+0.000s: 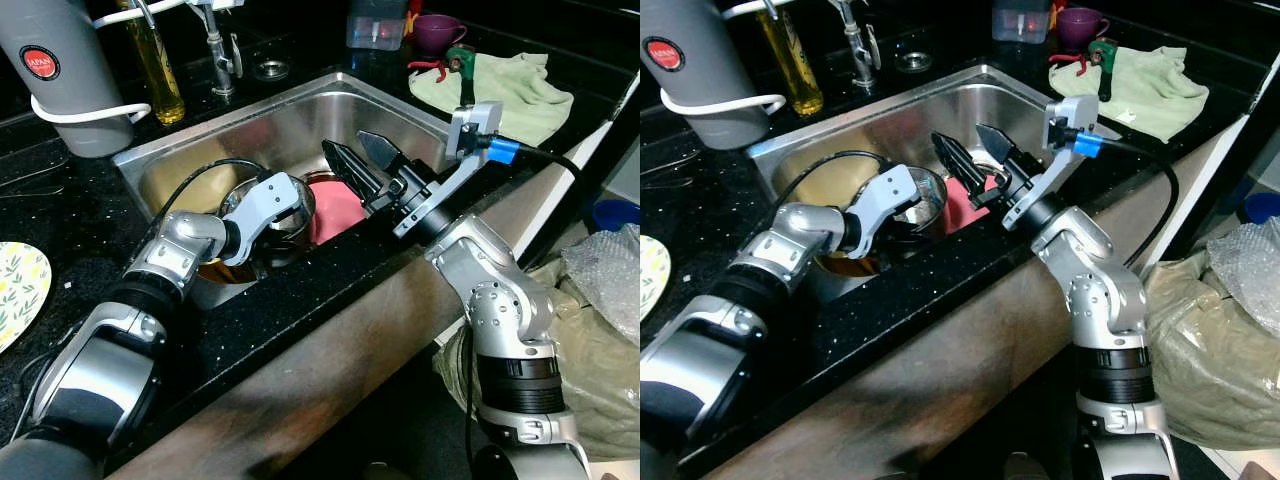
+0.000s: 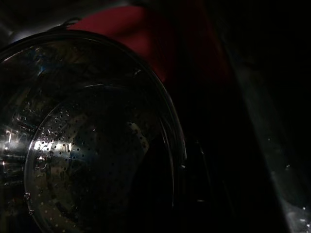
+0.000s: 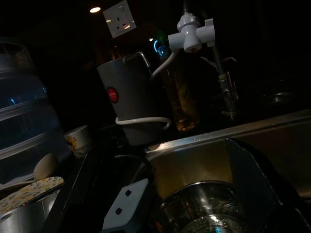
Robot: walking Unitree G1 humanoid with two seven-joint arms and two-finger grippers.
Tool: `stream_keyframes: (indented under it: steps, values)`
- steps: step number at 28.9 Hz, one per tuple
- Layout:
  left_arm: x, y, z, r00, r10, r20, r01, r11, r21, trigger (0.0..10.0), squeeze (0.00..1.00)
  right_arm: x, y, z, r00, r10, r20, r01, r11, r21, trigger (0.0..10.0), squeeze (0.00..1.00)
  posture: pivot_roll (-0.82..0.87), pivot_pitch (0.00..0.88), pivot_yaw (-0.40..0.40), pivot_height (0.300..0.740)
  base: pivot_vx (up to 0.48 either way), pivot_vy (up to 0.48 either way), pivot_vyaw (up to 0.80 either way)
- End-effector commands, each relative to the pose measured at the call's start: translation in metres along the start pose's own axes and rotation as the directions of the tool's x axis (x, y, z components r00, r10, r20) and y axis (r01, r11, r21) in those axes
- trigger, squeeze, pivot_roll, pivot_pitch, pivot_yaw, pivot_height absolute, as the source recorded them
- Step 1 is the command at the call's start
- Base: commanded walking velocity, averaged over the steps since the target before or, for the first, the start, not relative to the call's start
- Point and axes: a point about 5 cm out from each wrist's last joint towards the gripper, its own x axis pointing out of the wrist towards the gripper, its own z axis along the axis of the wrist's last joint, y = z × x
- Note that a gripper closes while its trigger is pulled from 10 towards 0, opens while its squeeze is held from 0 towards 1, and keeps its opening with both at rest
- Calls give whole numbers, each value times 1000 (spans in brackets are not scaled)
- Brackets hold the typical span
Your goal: Kitchen organization
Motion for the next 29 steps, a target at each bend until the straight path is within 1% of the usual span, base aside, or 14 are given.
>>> stream_keyframes:
  steps: [1,6,9,10,11,14,15,16,19,21,22,24,26,29]
  values:
    - [3,-4,-10,999,-16,-32,16,1000,-12,10000,1000,2,5,3,1000,18,6,-18,1000,0,10000,0,5,86,41,732,0,0,0]
    - [0,-2,-11,999,0,-35,0,1000,0,10000,1000,3,6,3,1000,24,8,-24,1000,3,10000,0,9,84,37,732,0,0,0]
    - [-6,6,-3,999,45,-19,-44,998,37,10000,1000,4,6,3,1000,25,8,-25,1000,5,10000,0,15,80,32,732,0,0,0]
    - [-9,9,1,998,63,-11,-62,997,54,10000,129,4,6,3,1000,27,8,-27,1000,5,10000,0,17,78,30,732,0,0,0]
    - [-16,16,10,995,95,20,-96,992,79,10000,0,5,6,3,999,31,10,-31,999,7,10000,0,20,76,29,732,0,0,0]
    - [-23,24,21,989,137,60,-143,985,102,10000,0,6,7,2,999,35,11,-35,999,10,10000,0,23,72,26,732,0,0,0]
    - [-36,33,37,971,208,118,-223,966,133,10000,0,7,8,2,999,45,12,-45,999,15,10000,0,27,68,24,732,0,0,0]
    - [-36,33,37,971,208,118,-223,966,133,10000,0,7,8,2,999,45,12,-45,999,15,10000,0,27,68,24,732,0,0,0]
    - [-54,41,56,935,302,186,-332,929,162,10000,0,8,12,0,997,70,11,-71,997,26,10000,0,34,65,17,732,0,0,0]
    - [-68,43,67,897,379,229,-420,892,168,10000,0,9,16,-2,994,109,6,-109,993,38,10000,0,38,62,14,732,0,0,0]
    - [-68,43,67,897,379,229,-420,892,168,10000,0,9,16,-2,994,109,6,-109,993,38,10000,0,38,62,14,732,0,0,0]
    - [-86,41,76,834,475,282,-524,842,132,10000,0,11,21,-6,990,139,2,-139,989,46,10000,0,50,58,3,732,0,0,0]
    - [-97,34,79,776,547,314,-597,798,87,10000,0,12,22,-10,989,148,0,-147,988,49,10000,0,62,58,0,732,0,0,0]
    - [-99,12,75,671,662,335,-686,725,-57,10000,0,14,22,-13,989,149,11,-149,988,42,10000,0,73,55,1,732,0,0,0]
